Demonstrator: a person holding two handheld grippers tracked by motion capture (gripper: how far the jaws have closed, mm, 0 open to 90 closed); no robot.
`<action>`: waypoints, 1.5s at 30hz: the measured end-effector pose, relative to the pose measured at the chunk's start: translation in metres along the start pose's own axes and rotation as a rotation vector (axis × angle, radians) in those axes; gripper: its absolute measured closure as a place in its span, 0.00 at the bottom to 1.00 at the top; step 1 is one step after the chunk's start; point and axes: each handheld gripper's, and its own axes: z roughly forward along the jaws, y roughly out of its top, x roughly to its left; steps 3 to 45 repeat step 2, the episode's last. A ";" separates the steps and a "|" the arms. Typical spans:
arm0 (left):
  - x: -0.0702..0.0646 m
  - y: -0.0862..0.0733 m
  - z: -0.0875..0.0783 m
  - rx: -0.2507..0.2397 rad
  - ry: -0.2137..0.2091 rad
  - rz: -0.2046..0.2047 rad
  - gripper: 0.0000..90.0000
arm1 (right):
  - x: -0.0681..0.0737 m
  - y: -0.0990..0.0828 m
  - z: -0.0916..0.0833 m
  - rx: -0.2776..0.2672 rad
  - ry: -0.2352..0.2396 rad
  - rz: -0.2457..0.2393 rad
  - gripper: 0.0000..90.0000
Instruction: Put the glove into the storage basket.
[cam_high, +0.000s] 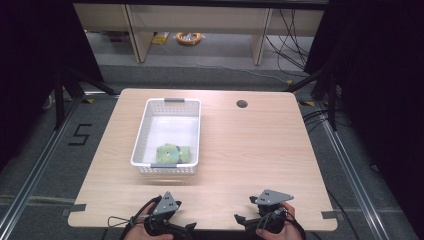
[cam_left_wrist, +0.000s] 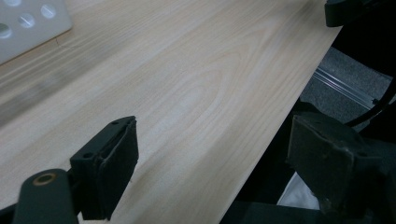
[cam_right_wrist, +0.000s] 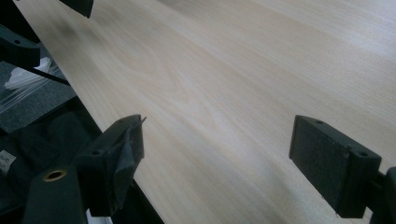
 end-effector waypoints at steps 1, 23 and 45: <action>-0.002 0.000 0.000 -0.027 -0.015 -0.024 0.18 | 0.000 0.000 0.000 0.000 0.012 0.006 0.21; 0.001 0.001 -0.002 -0.009 -0.012 0.011 0.18 | 0.000 0.000 0.000 -0.002 0.006 0.009 0.21; 0.001 0.001 -0.002 -0.009 -0.012 0.011 0.18 | 0.000 0.000 0.000 -0.002 0.006 0.009 0.21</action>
